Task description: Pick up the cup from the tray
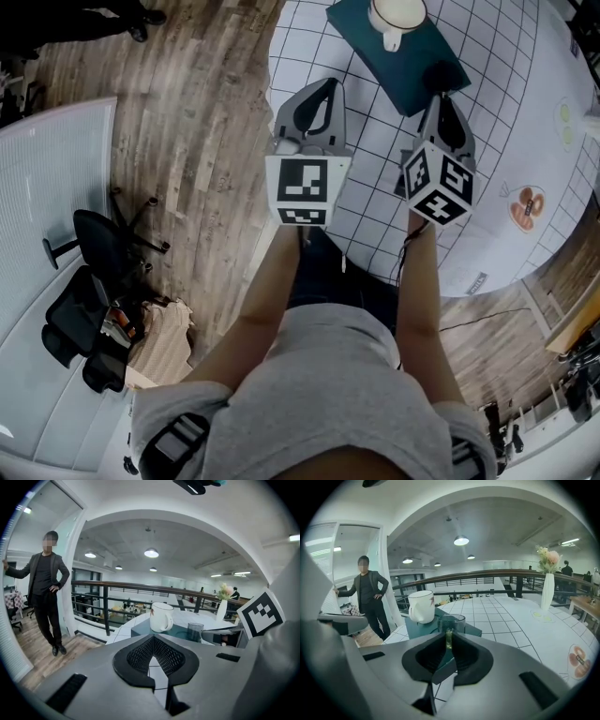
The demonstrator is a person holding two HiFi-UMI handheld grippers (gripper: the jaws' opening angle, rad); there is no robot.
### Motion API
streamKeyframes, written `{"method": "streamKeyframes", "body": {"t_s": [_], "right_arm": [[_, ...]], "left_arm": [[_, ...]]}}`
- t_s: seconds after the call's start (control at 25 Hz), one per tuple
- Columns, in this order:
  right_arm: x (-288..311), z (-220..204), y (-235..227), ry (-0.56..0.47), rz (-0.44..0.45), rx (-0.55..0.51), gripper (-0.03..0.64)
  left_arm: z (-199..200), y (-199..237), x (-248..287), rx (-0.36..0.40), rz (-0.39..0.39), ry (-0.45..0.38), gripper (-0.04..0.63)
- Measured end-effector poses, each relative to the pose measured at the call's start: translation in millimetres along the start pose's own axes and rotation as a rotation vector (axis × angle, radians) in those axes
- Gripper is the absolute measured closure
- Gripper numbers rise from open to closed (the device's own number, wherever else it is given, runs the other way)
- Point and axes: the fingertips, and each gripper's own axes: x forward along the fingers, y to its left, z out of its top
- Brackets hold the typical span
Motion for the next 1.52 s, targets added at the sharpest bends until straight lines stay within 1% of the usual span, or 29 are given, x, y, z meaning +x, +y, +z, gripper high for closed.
{"method": "streamKeyframes", "body": {"t_s": [0.16, 0.36, 0.68, 0.88, 1.0, 1.2, 1.52], "right_arm": [[-11.9, 12.8, -11.8, -0.032, -0.005, 0.022, 0.58], [-28.1, 23.3, -40.4, -0.069, -0.047, 0.039, 0.58], [-37.0, 11.0, -96.7, -0.055, -0.135, 0.079, 0.58], [-23.4, -4.4, -125.7, -0.013, -0.166, 0.103, 0.58], [-11.8, -11.0, -138.2, 0.004, -0.179, 0.094, 0.58], [11.2, -22.4, -147.9, 0.034, -0.181, 0.065, 0.58], [34.1, -29.1, -156.1, 0.046, -0.189, 0.046, 0.58]], "left_arm": [[4.5, -4.7, -2.4, 0.007, -0.003, -0.009, 0.588], [10.9, -15.6, -3.2, 0.016, -0.021, -0.024, 0.588], [13.1, -38.3, -2.4, 0.036, -0.057, -0.02, 0.588], [13.6, -49.8, -0.8, 0.043, -0.074, -0.032, 0.588], [11.2, -53.4, 1.7, 0.046, -0.077, -0.025, 0.588], [5.1, -54.9, 6.1, 0.05, -0.073, -0.004, 0.588], [3.5, -53.6, 16.0, 0.068, -0.07, 0.013, 0.588]]}}
